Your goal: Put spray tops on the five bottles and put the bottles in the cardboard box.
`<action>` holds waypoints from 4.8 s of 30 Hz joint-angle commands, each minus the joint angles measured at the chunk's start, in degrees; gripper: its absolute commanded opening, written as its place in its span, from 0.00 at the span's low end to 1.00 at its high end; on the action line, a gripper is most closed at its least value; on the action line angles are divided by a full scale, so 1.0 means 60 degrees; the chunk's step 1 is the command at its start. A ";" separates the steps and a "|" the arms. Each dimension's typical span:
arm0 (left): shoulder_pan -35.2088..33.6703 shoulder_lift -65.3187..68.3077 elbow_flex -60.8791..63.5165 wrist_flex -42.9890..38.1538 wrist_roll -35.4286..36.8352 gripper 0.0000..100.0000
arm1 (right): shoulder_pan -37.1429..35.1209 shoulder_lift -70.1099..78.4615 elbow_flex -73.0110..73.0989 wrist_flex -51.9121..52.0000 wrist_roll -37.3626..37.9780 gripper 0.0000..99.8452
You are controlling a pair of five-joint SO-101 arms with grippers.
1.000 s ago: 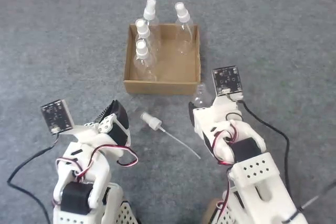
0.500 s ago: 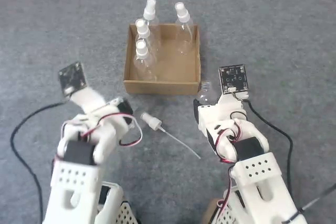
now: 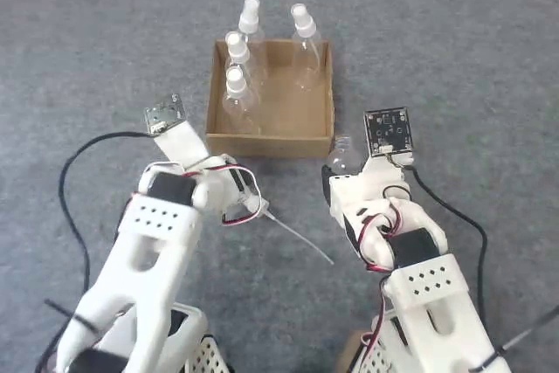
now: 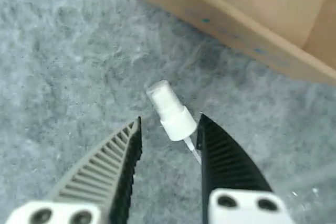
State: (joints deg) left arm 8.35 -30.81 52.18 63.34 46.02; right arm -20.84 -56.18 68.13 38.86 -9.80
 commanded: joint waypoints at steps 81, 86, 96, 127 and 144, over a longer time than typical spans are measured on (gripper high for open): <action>0.1114 0.6168 -0.3392 -0.0440 0.0938 0.14 | 0.0139 -0.0359 0.0190 -0.0212 0.0542 0.04; 0.0982 0.6168 -0.3275 -0.0733 0.0938 0.14 | 0.0139 -0.0374 0.0190 -0.0212 0.0542 0.04; 0.0967 0.6066 -0.3231 -0.0733 0.0938 0.01 | 0.0139 -0.0374 0.0190 -0.0212 0.0542 0.04; 0.0923 -0.1114 0.0432 -0.1538 0.0864 0.01 | 0.0066 -0.1399 0.0220 0.0505 0.0542 0.03; -0.0513 -0.5641 0.2352 -0.2549 0.0571 0.01 | -0.0535 -0.6249 0.2725 0.0198 0.2051 0.03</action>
State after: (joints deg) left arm 5.63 -58.51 66.24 49.89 50.33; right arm -22.68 -88.88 84.48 41.67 0.22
